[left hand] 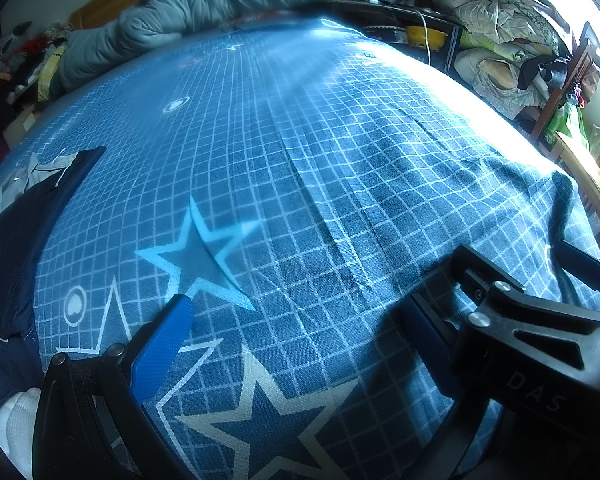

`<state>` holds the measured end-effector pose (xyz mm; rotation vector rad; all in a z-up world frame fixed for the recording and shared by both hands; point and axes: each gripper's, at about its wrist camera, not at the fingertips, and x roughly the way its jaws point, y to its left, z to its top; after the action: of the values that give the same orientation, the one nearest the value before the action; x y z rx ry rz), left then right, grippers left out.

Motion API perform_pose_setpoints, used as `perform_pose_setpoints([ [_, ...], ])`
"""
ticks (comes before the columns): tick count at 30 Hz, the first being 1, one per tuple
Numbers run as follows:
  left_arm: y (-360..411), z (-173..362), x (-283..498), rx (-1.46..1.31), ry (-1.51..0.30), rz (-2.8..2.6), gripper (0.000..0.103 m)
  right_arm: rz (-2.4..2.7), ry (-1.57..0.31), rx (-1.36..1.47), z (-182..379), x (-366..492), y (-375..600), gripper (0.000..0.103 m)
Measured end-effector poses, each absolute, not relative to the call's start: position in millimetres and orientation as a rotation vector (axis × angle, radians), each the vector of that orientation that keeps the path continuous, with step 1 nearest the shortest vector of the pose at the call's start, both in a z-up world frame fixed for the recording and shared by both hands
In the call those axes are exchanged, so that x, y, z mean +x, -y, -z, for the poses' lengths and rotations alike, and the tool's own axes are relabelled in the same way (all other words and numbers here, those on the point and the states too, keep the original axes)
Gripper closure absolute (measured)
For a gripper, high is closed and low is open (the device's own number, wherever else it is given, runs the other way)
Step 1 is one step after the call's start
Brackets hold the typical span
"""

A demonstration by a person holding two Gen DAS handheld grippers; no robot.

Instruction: Fold small clothes

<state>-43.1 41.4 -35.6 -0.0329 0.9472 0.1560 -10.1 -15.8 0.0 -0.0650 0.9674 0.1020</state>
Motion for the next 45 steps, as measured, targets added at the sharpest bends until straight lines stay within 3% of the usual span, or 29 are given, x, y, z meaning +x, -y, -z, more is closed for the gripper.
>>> perform_pose_setpoints([
  [45,-43.8,35.9,-40.1,-0.031,-0.945,-0.153,0.0,-0.101,-0.967,-0.065,0.0,-10.2,15.9,0.0],
])
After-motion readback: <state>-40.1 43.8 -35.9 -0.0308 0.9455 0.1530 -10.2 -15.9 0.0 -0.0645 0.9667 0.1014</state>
